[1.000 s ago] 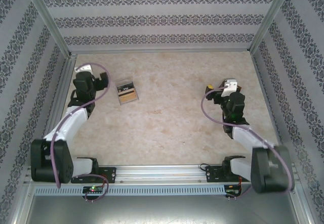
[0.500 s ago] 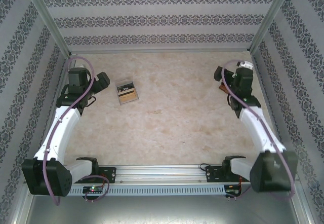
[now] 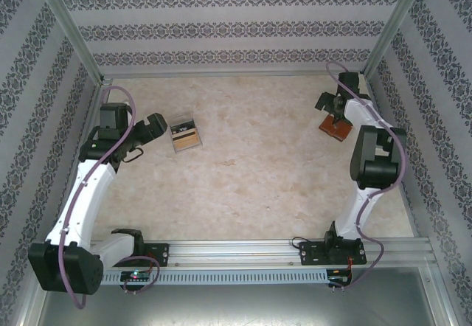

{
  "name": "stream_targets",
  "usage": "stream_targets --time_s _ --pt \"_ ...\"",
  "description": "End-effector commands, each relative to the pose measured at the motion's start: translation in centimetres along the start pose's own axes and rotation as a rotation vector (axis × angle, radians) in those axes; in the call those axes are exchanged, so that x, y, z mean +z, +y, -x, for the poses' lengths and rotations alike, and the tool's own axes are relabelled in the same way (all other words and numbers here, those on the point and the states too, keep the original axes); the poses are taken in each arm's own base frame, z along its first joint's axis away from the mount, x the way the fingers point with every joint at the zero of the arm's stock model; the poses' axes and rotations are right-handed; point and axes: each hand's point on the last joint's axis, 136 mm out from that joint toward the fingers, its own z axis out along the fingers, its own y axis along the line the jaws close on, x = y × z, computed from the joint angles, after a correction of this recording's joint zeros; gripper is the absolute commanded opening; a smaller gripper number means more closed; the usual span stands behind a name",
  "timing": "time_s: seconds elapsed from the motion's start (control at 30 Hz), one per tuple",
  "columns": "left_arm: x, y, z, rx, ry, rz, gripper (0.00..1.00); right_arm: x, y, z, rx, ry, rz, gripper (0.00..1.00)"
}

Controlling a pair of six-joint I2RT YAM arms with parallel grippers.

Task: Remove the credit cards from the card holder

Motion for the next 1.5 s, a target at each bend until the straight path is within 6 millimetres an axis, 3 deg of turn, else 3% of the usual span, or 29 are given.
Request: stream_targets --time_s 0.0,0.23,0.37,0.67,0.73,0.87,1.17,1.27,1.37,1.47 --pt "-1.2 -0.8 0.1 0.034 0.004 -0.012 1.00 1.6 -0.6 -1.0 0.059 0.109 -0.018 0.98" --pt "-1.1 -0.8 0.1 0.033 0.009 -0.006 0.99 4.6 -0.3 -3.5 0.085 0.240 -0.012 0.98" --pt "-0.9 -0.7 0.0 0.029 0.014 -0.008 0.99 4.3 1.5 -5.2 0.040 0.302 0.039 0.98" --pt "-0.7 -1.1 -0.1 0.024 0.020 -0.027 0.99 1.0 6.9 -10.7 -0.144 0.372 0.137 0.98" --pt "-0.8 -1.1 -0.1 0.026 0.019 -0.031 0.99 -0.1 7.5 -11.7 -0.240 0.343 0.097 0.98" --pt "-0.8 -1.0 -0.5 0.029 0.029 -0.035 0.99 -3.3 10.7 -14.5 -0.334 0.330 0.162 0.98" --pt "-1.2 -1.1 -1.3 0.027 0.042 -0.053 0.99 -7.6 17.8 -26.0 -0.596 0.453 0.281 0.98" --pt "-1.3 -1.0 -1.7 0.026 0.049 -0.055 0.99 -8.6 19.4 -28.3 -0.654 0.450 0.291 0.98" --pt "-1.5 -0.9 -2.0 0.023 0.052 -0.059 0.99 -9.4 19.9 -27.6 -0.632 0.390 0.278 0.98" --pt "-1.7 -1.0 -2.0 0.026 0.048 -0.064 0.99 -10.0 18.8 -24.6 -0.546 0.302 0.226 0.98"
